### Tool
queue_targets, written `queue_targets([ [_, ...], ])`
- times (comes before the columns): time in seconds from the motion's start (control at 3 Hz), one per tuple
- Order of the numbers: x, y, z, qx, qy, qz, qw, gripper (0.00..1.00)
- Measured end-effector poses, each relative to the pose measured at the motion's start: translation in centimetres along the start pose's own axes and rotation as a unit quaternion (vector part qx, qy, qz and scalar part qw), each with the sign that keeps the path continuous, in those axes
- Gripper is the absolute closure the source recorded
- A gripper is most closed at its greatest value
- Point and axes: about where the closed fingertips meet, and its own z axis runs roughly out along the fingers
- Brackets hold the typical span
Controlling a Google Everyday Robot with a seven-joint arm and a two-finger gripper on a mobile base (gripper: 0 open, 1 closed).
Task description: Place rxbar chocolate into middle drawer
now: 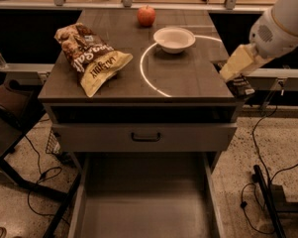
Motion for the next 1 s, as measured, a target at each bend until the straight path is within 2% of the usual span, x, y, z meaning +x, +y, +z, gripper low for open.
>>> queue_targets([
  [0.33,0.7,-0.3,0.5,0.0,0.004,-0.031,0.9995,1.0],
  [0.67,1.3,-0.1,0.8,0.0,0.005,-0.033,0.9994,1.0],
  [1.0,5.0,0.1,1.1,-0.006,-0.006,-0.044,0.999,1.0],
])
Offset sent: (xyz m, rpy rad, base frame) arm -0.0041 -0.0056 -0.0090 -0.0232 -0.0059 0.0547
